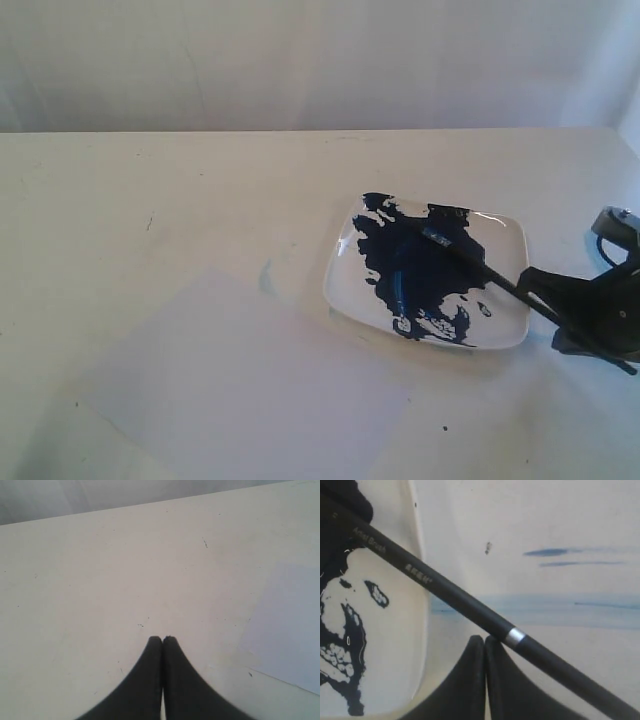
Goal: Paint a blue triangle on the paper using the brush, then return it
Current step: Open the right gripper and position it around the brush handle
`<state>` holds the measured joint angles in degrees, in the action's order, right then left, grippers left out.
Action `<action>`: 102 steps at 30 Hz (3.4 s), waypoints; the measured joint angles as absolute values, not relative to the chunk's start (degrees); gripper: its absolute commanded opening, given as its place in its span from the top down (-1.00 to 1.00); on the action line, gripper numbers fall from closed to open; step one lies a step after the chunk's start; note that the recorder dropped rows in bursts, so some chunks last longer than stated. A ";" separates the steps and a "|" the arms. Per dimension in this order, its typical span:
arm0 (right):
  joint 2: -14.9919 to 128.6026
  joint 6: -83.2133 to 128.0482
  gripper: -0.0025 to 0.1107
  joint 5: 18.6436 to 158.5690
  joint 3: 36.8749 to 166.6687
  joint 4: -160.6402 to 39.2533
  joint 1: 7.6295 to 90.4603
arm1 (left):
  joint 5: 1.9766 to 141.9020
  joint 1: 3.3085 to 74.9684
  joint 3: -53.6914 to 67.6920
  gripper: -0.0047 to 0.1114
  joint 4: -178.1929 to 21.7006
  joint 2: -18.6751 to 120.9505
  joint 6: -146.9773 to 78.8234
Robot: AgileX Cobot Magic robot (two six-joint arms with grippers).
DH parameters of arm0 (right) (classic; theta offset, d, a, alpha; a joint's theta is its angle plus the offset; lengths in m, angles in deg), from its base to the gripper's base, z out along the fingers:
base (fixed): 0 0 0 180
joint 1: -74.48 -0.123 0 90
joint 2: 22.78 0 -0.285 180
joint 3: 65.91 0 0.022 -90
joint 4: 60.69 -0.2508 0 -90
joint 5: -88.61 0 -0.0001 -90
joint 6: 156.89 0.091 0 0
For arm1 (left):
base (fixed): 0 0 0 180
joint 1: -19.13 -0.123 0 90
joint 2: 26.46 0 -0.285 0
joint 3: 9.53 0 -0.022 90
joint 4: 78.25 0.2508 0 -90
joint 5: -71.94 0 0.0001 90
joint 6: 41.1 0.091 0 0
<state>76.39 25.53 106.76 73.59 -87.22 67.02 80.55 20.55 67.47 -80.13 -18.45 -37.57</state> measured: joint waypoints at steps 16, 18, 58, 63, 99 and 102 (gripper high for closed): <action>80.35 26.14 0.96 105.36 78.78 -85.72 67.54 | 80.55 20.55 67.47 0.92 -80.13 -18.45 -37.57; 80.43 26.14 0.96 105.27 79.20 -85.48 68.22 | 80.55 20.55 67.47 0.92 -80.13 -18.45 -37.57; 78.01 55.96 0.96 117.78 81.57 -88.75 71.62 | 80.55 20.55 67.47 0.92 -80.13 -18.45 -37.57; 78.01 56.55 0.72 118.02 81.57 -88.66 72.88 | 80.55 20.55 67.47 0.92 -80.13 -18.45 -37.57; 80.16 65.79 -0.05 106.00 81.57 -89.04 72.88 | 80.55 20.55 67.47 0.92 -80.13 -18.45 -37.57; 80.39 66.56 -0.05 105.63 81.57 -89.13 72.88 | 80.55 20.55 67.47 0.92 -80.13 -18.45 -37.57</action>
<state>80.39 66.56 105.63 81.57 -89.13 72.88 80.55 20.55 67.47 -80.13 -18.45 -37.57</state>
